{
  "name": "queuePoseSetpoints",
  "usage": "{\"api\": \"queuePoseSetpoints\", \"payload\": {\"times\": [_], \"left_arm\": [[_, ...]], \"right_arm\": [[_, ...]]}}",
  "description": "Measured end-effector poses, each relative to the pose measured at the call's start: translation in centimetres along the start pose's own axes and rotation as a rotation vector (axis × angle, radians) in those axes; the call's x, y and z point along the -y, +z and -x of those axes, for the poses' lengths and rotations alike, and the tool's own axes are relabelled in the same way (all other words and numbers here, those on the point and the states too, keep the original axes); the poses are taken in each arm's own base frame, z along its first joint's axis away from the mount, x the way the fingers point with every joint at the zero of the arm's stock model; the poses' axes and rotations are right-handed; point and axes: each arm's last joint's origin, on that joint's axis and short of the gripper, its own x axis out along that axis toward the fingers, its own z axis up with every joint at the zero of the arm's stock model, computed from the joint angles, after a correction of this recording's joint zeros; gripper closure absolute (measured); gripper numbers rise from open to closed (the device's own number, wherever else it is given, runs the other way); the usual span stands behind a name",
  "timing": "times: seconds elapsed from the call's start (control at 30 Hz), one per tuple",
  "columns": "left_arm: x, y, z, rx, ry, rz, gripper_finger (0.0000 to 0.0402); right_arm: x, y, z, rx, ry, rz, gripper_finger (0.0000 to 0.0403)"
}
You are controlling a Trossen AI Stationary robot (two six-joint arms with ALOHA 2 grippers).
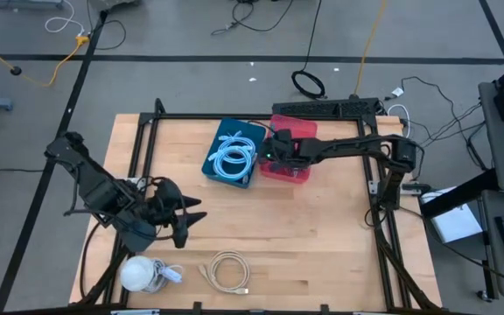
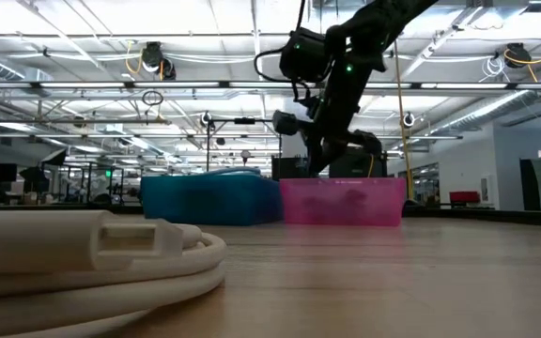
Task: Pick & Place USB Port
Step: Put the small black and blue charger cable into the pink bin, then put the large brown charger cable into the blue bin
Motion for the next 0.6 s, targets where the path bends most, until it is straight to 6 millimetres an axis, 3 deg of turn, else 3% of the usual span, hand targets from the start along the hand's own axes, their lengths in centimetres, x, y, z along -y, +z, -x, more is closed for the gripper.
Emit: {"api": "queuePoseSetpoints", "payload": {"times": [0.6], "left_arm": [[-0.40,-0.23,0.00,-0.018,0.032,0.004,0.0199]], "right_arm": [[-0.59,0.05,0.47,-0.022,0.076,0.081,0.0278]]}}
